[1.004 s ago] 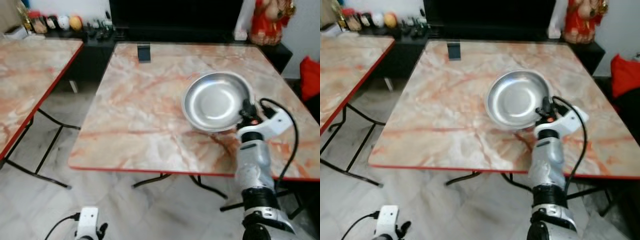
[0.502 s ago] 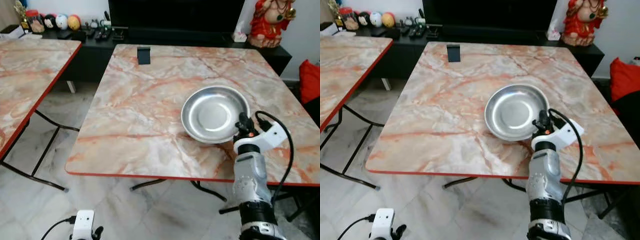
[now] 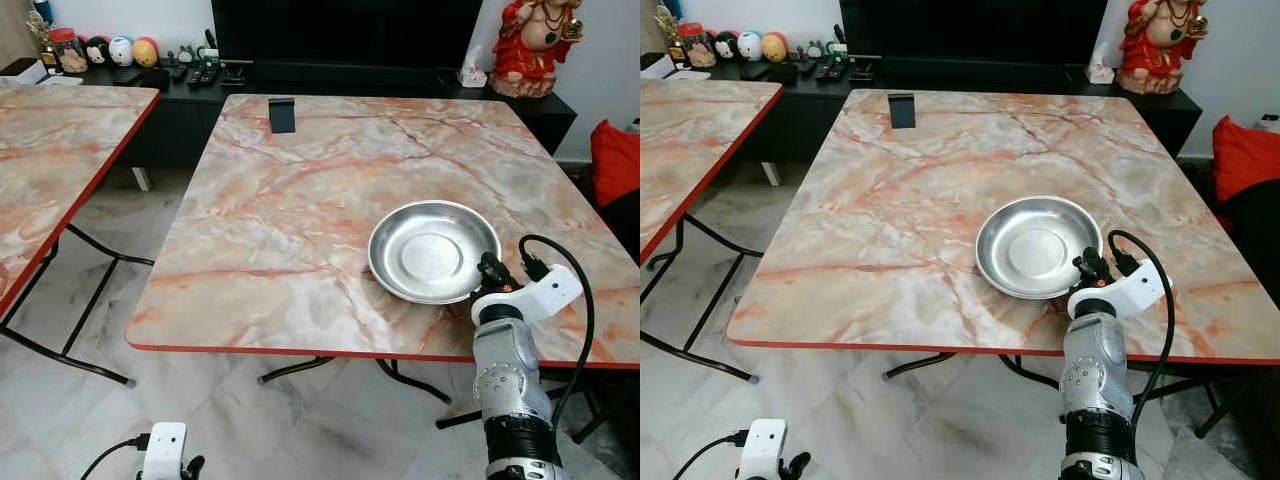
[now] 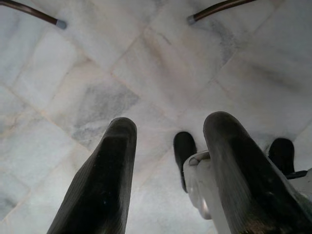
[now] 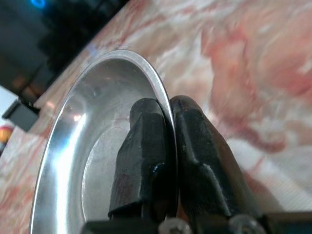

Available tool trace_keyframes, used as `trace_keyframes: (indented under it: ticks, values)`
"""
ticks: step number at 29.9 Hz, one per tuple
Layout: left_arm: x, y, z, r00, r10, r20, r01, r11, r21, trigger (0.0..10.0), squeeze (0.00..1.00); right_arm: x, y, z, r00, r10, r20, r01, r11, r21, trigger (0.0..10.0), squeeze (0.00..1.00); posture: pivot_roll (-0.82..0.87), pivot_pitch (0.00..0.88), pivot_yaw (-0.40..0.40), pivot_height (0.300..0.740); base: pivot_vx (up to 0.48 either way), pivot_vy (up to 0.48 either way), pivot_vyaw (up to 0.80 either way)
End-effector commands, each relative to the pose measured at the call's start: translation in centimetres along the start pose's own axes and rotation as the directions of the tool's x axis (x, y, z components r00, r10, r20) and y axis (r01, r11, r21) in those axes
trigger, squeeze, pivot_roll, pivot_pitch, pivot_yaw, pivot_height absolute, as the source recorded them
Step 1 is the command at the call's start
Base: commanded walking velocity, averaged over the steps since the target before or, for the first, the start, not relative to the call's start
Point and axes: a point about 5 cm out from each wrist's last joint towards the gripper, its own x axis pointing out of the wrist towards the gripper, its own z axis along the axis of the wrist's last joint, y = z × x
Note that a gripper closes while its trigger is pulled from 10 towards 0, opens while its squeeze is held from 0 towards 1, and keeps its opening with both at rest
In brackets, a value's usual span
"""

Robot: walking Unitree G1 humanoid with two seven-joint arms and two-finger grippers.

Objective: Setting the table

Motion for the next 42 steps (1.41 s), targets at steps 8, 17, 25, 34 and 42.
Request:
trace_keyframes:
  ticks: [8,17,25,34,42]
  values:
    - [-0.2,-0.5,-0.9,0.999,-0.017,-0.042,0.018,1.0,0.024,10.0,0.0,0.0,-0.8,0.3,0.997,-0.079,-0.006,0.079,0.996,-0.04,10.0,0.0,-0.06,0.0,-0.04,0.74,0.0,0.0,0.0]
    - [-0.1,-1.3,-0.9,0.999,-0.03,-0.043,0.032,0.999,0.03,10.0,0.0,-0.2,-1.6,0.8,0.991,-0.131,-0.007,0.13,0.987,-0.095,10.0,0.0,-0.06,0.0,-0.049,0.74,0.0,0.0,0.0]
    - [-0.2,-0.8,-1.3,0.999,-0.011,-0.049,0.012,1.0,0.025,10.0,0.0,-0.8,-2.2,-1.4,0.977,-0.176,-0.124,0.151,0.971,-0.183,10.0,0.0,-0.06,0.0,-0.055,0.74,0.0,0.0,0.0]
    - [-0.2,-0.3,-0.9,0.999,-0.003,-0.037,0.004,1.0,0.024,10.0,0.0,-1.2,-3.0,-1.6,0.964,-0.222,-0.149,0.184,0.955,-0.235,10.0,1.0,-0.06,0.0,-0.056,0.74,0.0,0.0,0.0]
    - [-0.1,-0.4,-0.7,0.999,0.0,-0.034,0.001,1.0,0.023,10.0,0.0,-1.0,-3.8,-0.2,0.958,-0.275,-0.076,0.241,0.923,-0.3,10.0,0.0,-0.06,0.0,-0.059,0.74,0.0,0.0,0.0]
